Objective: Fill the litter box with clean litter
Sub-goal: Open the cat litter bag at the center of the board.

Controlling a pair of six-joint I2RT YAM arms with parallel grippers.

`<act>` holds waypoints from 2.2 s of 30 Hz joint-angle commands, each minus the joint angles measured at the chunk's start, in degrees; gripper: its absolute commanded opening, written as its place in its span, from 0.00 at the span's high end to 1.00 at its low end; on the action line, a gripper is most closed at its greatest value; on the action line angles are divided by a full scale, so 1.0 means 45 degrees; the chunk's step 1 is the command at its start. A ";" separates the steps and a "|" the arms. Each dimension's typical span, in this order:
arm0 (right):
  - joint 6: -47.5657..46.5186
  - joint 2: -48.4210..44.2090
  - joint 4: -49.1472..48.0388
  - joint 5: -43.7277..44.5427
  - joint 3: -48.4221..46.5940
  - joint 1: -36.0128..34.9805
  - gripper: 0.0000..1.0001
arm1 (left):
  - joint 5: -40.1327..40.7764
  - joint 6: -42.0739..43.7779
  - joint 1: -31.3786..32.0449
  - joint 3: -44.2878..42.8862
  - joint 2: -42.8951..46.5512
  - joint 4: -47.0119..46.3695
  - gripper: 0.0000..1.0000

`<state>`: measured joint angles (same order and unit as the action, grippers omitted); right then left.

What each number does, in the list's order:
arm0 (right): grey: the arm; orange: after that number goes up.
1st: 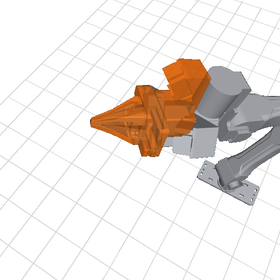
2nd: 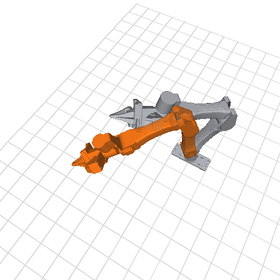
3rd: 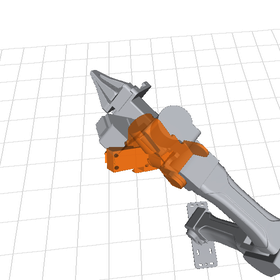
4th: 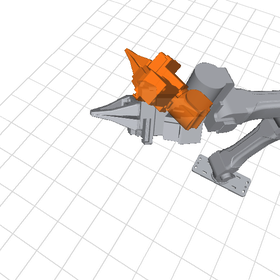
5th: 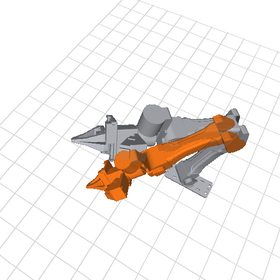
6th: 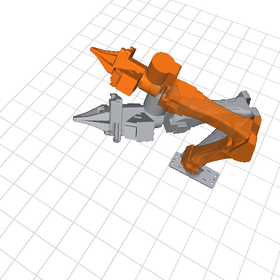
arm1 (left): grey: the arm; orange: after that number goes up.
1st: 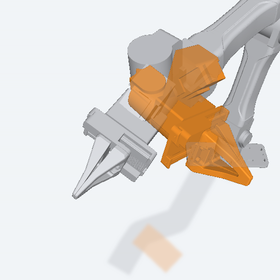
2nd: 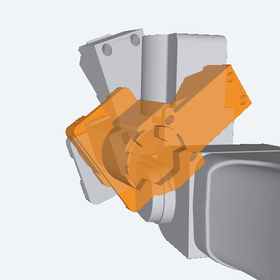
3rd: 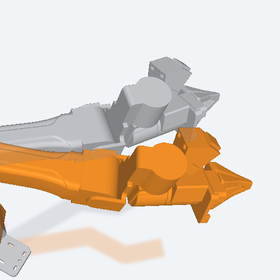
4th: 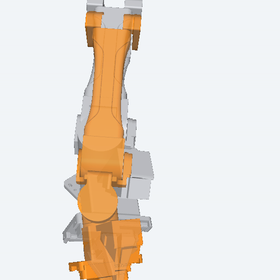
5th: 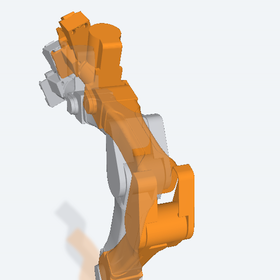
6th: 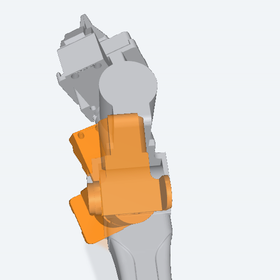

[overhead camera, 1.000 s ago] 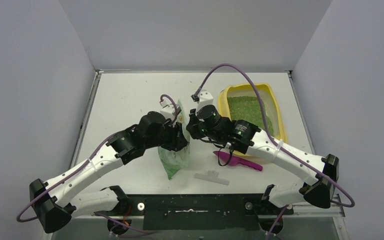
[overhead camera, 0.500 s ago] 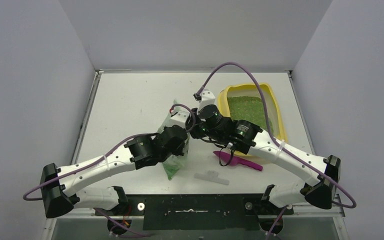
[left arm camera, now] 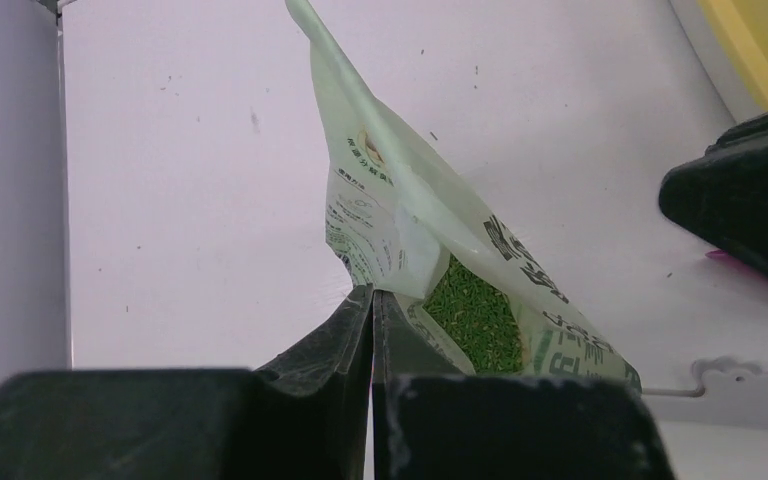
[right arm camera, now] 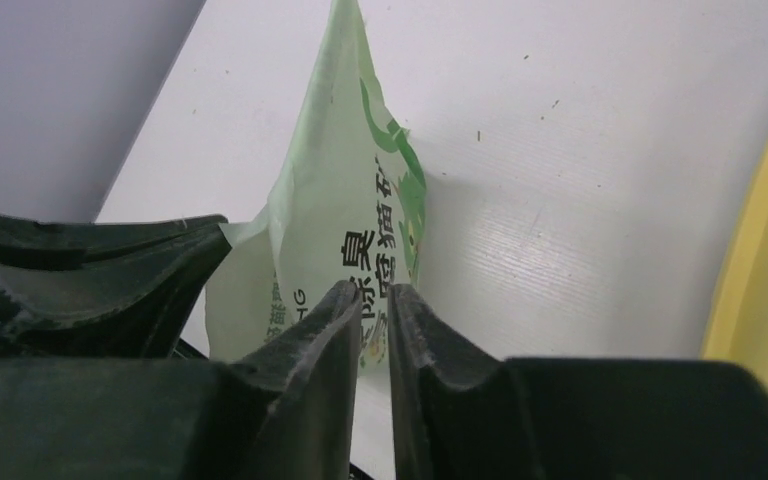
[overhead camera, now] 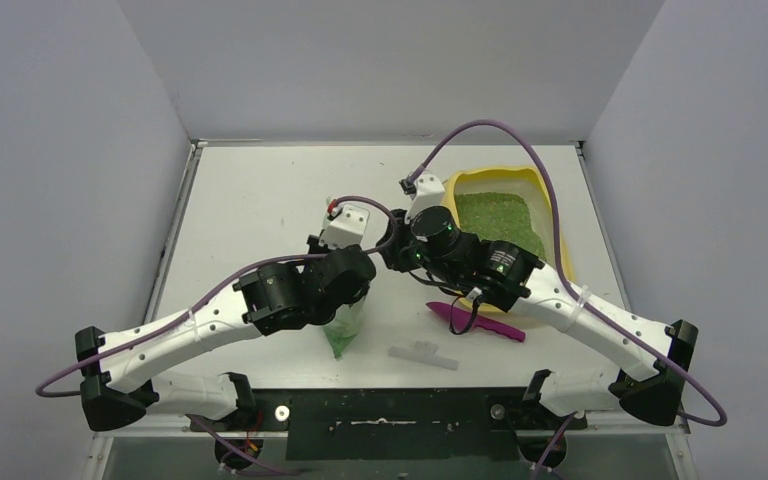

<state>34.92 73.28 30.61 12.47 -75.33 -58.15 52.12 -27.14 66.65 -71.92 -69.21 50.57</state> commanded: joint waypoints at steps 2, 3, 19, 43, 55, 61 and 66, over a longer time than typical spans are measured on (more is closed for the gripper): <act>-0.0298 -0.0098 -0.0467 -0.0846 -0.0473 0.0030 0.63 | 0.0338 0.0476 -0.0027 -0.0205 0.0202 -0.0086 1.00; -0.0330 -0.0103 -0.0510 -0.1136 -0.0470 0.0027 0.56 | 0.0228 0.0346 -0.0027 -0.0167 0.0160 -0.0036 1.00; 0.0311 0.0602 -0.1625 -0.3202 0.1315 0.0012 0.36 | -0.0930 0.0032 -0.0300 0.0748 0.0862 -0.0816 1.00; -0.2385 0.2770 -0.1675 -0.6360 -0.2366 0.3782 1.00 | -0.8076 0.0539 -0.6541 0.2688 0.4788 -0.2637 0.51; -0.5355 0.3023 -0.0065 -0.8520 -0.3048 0.4045 1.00 | -0.9045 0.0914 -0.8240 0.3711 0.5661 -0.2861 0.41; -0.5176 0.2556 0.0727 -0.6885 -0.2229 0.4434 0.91 | -0.9702 0.0900 -0.8631 0.4107 0.5780 -0.3089 0.40; -0.4897 0.2487 0.0978 -0.6345 -0.2458 0.5279 0.69 | -1.0505 0.0818 -0.8679 0.4191 0.5460 -0.3346 0.40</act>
<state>12.58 87.61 34.96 -19.29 -85.25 -37.10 9.74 -24.12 28.01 -52.86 -44.01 40.18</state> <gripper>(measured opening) 0.209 0.602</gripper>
